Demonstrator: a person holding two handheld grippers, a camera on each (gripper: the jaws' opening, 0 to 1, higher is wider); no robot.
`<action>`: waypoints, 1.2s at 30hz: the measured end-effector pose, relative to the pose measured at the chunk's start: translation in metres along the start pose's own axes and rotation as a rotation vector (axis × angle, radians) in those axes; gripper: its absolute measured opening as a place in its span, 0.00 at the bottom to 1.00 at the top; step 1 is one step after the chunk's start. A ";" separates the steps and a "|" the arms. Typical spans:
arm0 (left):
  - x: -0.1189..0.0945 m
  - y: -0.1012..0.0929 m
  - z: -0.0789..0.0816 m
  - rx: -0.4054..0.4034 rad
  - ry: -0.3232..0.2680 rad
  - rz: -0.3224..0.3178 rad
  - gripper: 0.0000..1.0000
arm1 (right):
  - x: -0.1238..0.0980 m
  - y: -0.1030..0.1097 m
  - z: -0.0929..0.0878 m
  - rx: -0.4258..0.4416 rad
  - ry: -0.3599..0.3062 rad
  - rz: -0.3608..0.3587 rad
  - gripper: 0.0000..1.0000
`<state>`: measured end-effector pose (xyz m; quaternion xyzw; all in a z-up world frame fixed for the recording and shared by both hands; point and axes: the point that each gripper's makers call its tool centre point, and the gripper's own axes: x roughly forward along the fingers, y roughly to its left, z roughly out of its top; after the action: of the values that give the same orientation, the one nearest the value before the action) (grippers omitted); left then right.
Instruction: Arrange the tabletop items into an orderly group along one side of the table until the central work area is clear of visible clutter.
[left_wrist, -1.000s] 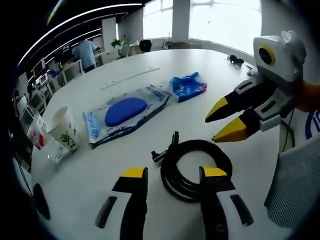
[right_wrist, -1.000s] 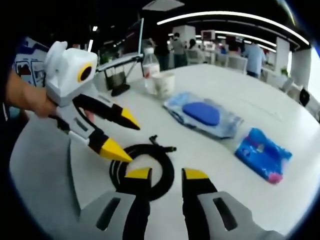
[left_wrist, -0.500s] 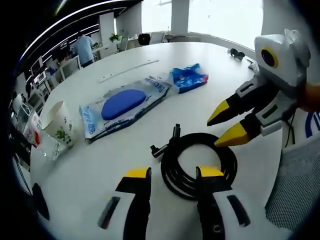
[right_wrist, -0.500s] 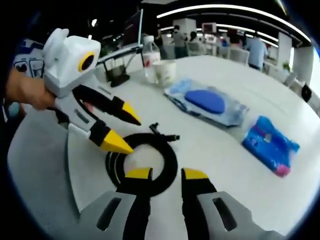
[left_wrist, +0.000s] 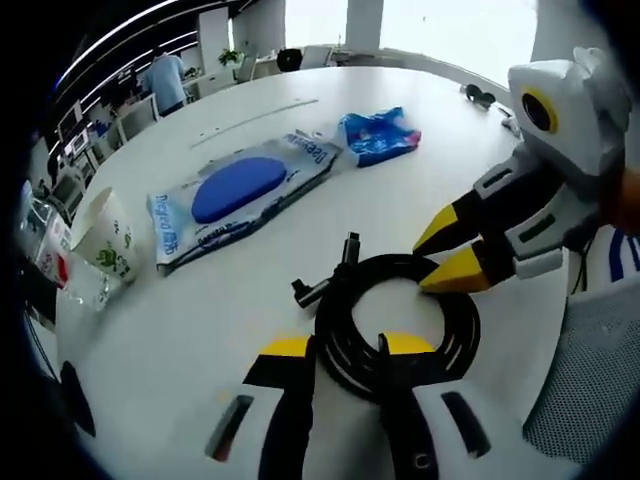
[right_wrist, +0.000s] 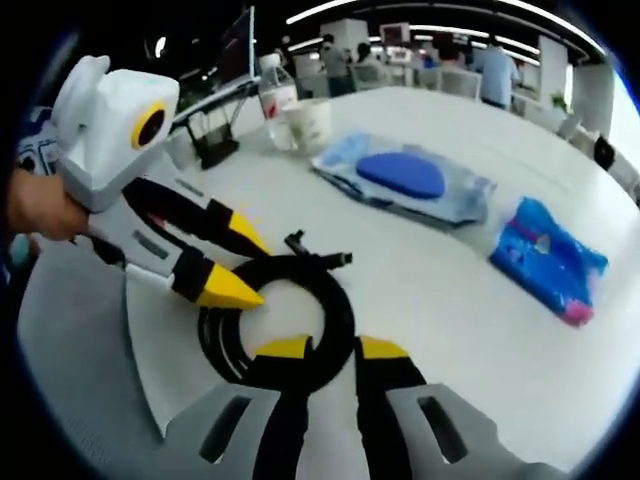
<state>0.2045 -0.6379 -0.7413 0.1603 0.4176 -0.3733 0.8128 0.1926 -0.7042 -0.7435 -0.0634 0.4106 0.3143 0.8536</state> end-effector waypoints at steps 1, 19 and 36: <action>0.001 0.000 0.000 -0.006 0.003 0.001 0.24 | 0.000 0.000 0.000 0.001 0.011 -0.006 0.12; -0.002 0.005 0.008 -0.054 -0.081 0.050 0.05 | -0.005 0.000 -0.001 0.012 0.018 -0.092 0.02; -0.010 0.015 0.041 -0.079 -0.109 0.030 0.03 | -0.023 -0.023 0.038 0.009 -0.042 -0.097 0.00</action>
<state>0.2350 -0.6468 -0.7091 0.1139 0.3848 -0.3526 0.8454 0.2207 -0.7198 -0.7055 -0.0729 0.3907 0.2718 0.8765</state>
